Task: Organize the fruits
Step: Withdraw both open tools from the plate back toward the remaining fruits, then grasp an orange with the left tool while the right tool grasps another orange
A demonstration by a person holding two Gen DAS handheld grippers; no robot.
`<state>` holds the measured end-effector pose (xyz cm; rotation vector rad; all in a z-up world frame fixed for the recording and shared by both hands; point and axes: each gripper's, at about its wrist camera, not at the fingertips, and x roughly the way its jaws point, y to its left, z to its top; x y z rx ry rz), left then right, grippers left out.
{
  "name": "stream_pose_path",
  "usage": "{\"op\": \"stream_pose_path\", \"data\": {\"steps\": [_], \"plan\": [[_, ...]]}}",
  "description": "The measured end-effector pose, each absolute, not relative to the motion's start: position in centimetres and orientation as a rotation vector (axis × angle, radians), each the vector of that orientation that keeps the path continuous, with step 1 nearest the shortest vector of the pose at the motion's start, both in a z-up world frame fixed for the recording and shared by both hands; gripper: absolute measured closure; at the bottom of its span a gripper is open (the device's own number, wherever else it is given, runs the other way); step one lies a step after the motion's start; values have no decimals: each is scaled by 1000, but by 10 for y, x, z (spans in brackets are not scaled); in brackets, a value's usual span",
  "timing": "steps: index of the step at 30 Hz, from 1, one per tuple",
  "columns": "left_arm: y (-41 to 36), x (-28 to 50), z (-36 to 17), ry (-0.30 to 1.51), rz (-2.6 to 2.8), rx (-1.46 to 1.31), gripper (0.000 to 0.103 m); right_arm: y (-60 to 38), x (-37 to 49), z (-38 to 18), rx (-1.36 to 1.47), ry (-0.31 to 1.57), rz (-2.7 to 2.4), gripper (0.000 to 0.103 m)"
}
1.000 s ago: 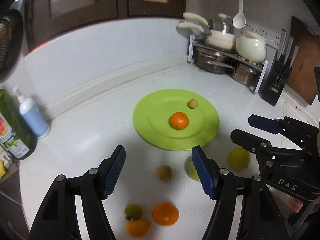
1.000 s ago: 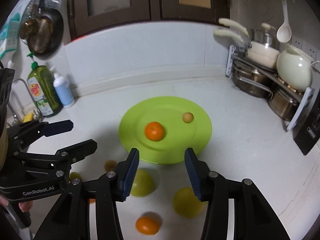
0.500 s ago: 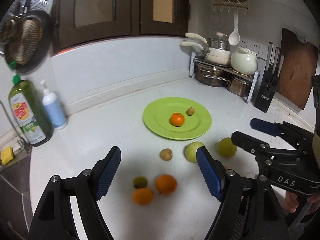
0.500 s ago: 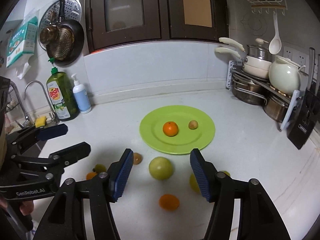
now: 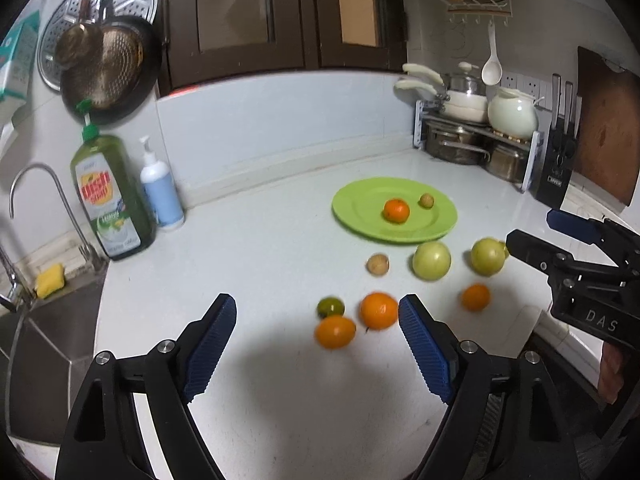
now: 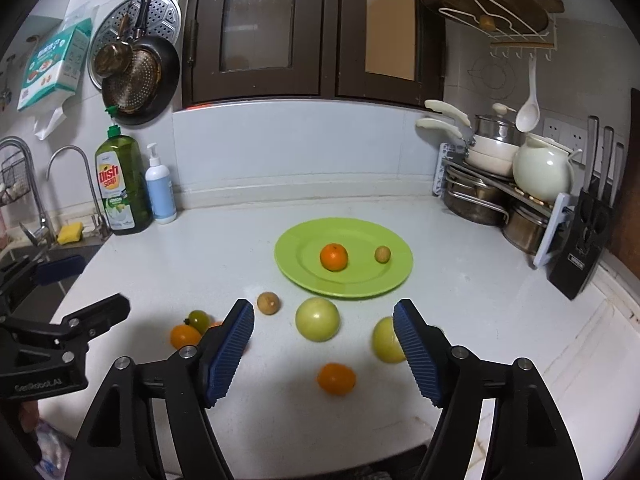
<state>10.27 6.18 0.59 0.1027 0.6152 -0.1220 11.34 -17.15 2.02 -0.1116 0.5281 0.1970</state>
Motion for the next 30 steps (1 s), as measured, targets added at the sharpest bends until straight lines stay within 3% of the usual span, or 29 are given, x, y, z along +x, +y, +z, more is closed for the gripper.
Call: {"op": "stream_pose_path", "data": {"steps": [24, 30], "plan": [[56, 147, -63, 805, -122, 112, 20, -190, 147, -60, -34, 768, 135, 30], [56, 163, -72, 824, -118, 94, 27, -191, 155, -68, -37, 791, 129, 31]]}}
